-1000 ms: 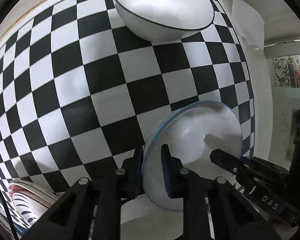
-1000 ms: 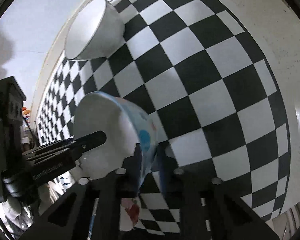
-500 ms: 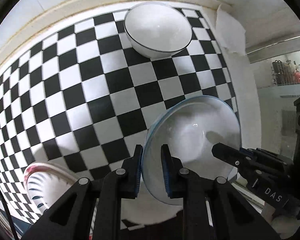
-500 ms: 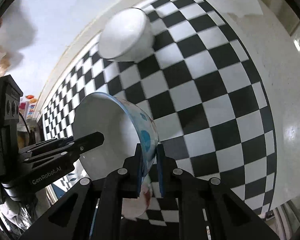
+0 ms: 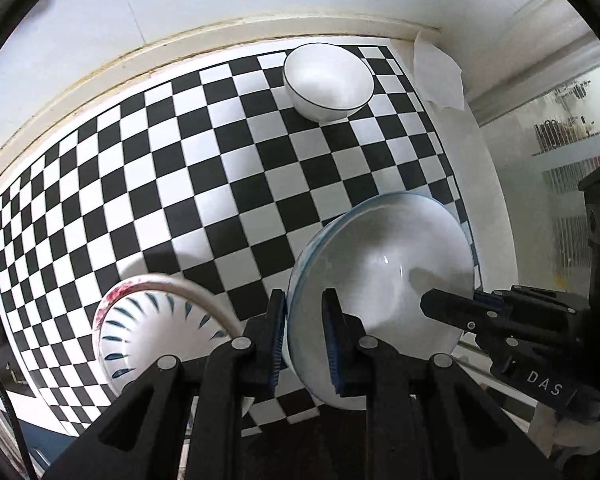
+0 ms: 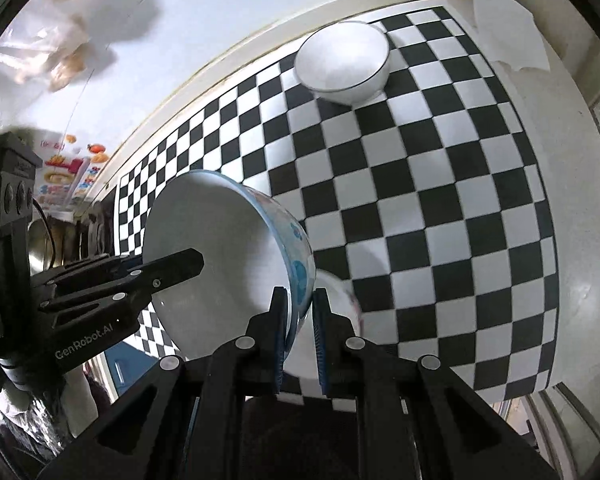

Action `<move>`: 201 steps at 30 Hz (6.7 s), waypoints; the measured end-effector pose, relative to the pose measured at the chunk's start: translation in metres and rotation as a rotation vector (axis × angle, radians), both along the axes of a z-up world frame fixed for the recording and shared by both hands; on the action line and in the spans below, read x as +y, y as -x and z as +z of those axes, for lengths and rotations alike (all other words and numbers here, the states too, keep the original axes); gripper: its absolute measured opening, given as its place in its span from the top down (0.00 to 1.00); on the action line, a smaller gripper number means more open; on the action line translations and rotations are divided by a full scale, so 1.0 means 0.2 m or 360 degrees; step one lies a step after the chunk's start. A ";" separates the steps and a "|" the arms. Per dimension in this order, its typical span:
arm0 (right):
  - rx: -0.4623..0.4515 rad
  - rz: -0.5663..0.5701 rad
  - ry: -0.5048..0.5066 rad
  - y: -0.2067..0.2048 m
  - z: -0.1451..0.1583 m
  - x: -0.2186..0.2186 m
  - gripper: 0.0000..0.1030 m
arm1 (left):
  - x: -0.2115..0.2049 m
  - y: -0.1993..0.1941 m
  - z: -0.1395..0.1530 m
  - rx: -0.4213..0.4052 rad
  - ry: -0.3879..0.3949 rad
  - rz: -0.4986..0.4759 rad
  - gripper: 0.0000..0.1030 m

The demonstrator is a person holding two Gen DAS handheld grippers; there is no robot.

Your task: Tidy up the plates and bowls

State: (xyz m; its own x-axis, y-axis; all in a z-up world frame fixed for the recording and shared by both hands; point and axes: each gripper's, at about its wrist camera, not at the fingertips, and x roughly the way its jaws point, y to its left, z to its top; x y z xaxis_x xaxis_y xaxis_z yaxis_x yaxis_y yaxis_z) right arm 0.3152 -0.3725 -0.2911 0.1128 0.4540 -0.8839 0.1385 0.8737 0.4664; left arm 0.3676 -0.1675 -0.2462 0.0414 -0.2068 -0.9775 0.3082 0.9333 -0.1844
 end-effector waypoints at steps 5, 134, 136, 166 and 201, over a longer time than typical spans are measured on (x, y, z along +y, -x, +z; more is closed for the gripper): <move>0.0022 0.0011 -0.0010 0.07 -0.01 0.07 0.86 | 0.05 0.06 -0.02 0.0035 0.0015 -0.0001 0.84; 0.0191 -0.0063 0.0005 0.17 -0.28 0.05 0.89 | -0.01 0.14 -0.24 0.0129 -0.0044 -0.0114 0.84; 0.0207 -0.0054 0.0016 0.18 -0.31 0.06 0.89 | -0.01 0.14 -0.26 0.0141 -0.0054 -0.0118 0.84; 0.0303 -0.0025 0.0063 0.14 -0.41 0.10 0.86 | -0.07 0.17 -0.39 0.0166 -0.0204 -0.0172 0.84; -0.0238 -0.0043 0.0431 0.49 0.54 0.17 0.19 | 0.17 0.41 0.43 -0.0313 -0.0151 0.0051 0.47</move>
State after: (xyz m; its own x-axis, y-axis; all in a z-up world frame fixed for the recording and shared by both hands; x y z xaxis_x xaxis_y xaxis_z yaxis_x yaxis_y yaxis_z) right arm 0.2171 -0.3389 -0.1840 0.2594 0.1996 -0.9449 0.1106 0.9658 0.2343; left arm 0.2856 -0.1336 -0.1599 0.2383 -0.1097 -0.9650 0.2997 0.9534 -0.0344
